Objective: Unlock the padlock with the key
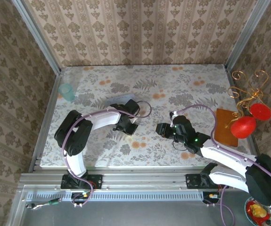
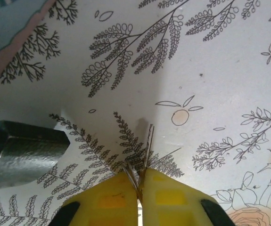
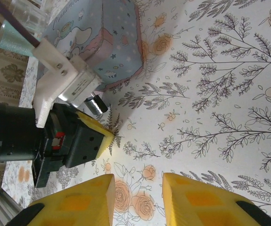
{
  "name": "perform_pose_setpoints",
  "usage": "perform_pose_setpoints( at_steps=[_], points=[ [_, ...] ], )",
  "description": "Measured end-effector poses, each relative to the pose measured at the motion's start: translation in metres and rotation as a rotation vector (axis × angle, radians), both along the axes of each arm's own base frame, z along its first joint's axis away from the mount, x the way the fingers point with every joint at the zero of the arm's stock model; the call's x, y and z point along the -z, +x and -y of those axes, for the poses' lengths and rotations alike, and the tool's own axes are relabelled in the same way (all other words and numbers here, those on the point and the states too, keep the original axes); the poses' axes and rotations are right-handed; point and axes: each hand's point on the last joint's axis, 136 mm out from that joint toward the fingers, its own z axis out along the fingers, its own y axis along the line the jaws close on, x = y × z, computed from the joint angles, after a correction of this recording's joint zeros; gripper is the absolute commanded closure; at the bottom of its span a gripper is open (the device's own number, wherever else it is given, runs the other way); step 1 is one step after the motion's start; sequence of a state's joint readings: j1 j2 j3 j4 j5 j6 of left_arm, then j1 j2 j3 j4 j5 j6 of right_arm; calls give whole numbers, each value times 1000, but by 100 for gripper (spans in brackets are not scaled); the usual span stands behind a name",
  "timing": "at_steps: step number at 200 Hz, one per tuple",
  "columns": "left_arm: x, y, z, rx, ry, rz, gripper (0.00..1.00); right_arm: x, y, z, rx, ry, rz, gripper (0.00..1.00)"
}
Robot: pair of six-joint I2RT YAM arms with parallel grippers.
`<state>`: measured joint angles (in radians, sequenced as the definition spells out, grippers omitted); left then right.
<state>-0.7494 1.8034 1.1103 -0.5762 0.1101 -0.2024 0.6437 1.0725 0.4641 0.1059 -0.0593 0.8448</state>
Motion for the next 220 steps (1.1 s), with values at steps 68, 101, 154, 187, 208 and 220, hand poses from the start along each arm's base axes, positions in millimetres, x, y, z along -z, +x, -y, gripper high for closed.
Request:
perform_pose_setpoints(
  at_steps=[68,101,154,187,208,220],
  points=[
    [-44,-10,15,-260,-544,15,100,0,4,-22,-29,115,-17,68],
    [-88,-5,42,-300,-868,21,100,-19,9,-42,-77,212,40,69],
    [-152,-6,58,-280,-1233,16,100,-59,11,-60,-169,322,171,70],
    [-171,-13,58,-238,-1324,17,100,-67,13,-59,-186,320,205,75],
    [-177,-17,59,-213,-1350,18,100,-77,19,-54,-183,337,232,76],
    [-181,-19,59,-198,-1364,22,100,-85,22,-54,-194,348,250,75]
  ],
)
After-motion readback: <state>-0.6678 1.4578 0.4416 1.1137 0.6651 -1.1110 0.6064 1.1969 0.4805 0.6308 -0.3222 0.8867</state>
